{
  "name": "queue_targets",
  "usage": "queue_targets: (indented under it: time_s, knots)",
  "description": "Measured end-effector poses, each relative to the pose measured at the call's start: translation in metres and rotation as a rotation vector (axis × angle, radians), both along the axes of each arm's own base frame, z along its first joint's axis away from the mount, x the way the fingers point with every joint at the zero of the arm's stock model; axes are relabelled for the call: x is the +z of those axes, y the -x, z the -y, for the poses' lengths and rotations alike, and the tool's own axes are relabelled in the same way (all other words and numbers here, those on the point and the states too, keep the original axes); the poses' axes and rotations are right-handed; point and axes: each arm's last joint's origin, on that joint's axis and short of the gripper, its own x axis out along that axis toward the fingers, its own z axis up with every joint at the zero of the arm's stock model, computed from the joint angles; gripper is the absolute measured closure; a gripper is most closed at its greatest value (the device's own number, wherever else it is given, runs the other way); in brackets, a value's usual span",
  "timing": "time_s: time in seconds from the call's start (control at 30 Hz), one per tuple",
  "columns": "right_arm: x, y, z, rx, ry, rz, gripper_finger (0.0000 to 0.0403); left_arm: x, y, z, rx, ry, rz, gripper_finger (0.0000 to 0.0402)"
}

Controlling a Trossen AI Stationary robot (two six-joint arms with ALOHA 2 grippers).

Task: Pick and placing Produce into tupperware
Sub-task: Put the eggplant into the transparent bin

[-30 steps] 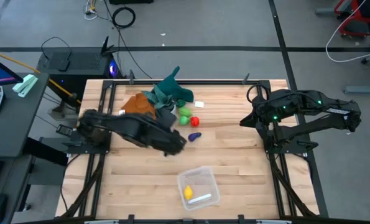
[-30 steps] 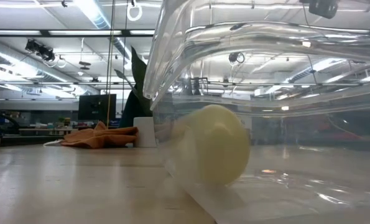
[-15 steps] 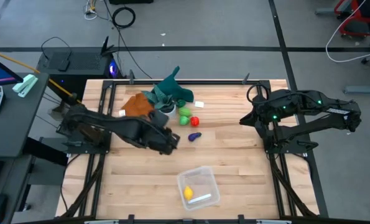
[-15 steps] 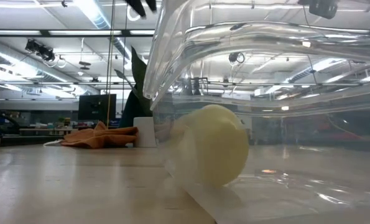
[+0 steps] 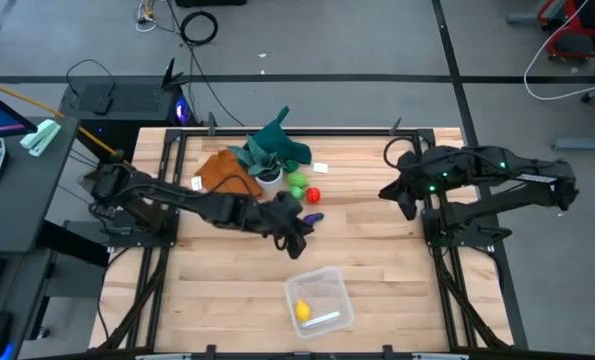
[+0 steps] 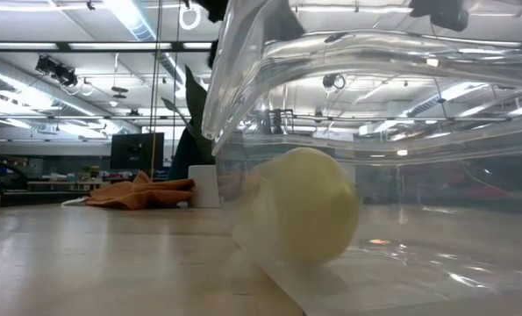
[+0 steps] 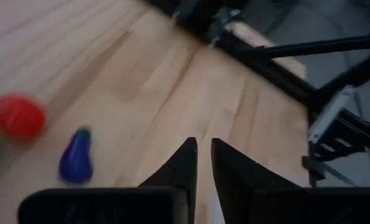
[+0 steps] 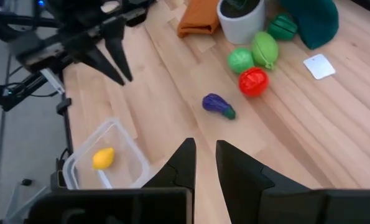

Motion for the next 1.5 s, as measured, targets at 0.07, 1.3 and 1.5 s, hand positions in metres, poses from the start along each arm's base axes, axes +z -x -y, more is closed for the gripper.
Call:
queue_targets:
  time_s: [0.07,1.3,1.5]
  knots:
    - [-0.002,-0.002,0.0,-0.006,0.002,-0.015,0.0373,0.002,-0.003,-0.006,-0.045,-0.029,0.032,0.0355]
    - [-0.038,-0.112,0.011,-0.054,0.195,-0.031,0.0373,0.004,0.142,-0.06,0.072,-0.136,0.28,0.0385]
    - [-0.065,-0.139,0.017,-0.006,0.132,-0.111,0.0373,0.01,0.155,-0.059,0.071,-0.132,0.284,0.0394]
